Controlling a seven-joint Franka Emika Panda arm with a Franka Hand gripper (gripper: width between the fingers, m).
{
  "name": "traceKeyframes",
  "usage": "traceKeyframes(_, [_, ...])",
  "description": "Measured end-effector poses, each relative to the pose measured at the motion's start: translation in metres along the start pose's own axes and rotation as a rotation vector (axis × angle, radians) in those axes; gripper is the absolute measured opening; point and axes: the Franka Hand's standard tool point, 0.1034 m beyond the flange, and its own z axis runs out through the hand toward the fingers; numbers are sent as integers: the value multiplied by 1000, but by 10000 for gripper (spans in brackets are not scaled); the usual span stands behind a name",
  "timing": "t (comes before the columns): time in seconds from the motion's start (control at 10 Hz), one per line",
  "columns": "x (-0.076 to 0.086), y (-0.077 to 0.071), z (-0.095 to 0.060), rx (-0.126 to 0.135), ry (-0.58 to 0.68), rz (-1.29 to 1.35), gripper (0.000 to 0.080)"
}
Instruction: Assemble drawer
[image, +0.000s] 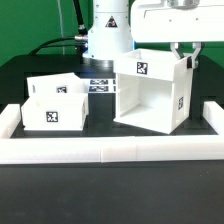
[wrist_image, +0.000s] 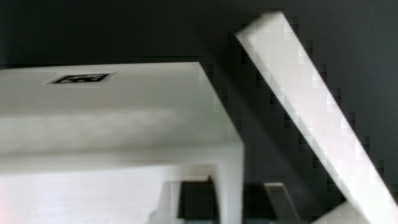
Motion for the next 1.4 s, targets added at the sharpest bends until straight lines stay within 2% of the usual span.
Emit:
traceKeyframes(0.2, [20, -10, 0, 21, 3, 169, 38])
traceKeyframes(0.4, [39, -13, -2, 48, -4, 333, 38])
traceKeyframes(0.7, [48, -19, 0, 70, -20, 569, 39])
traceKeyframes(1.1, [65, -54, 4, 95, -23, 614, 42])
traceKeyframes(1.4, [70, -70, 4, 116, -35, 703, 44])
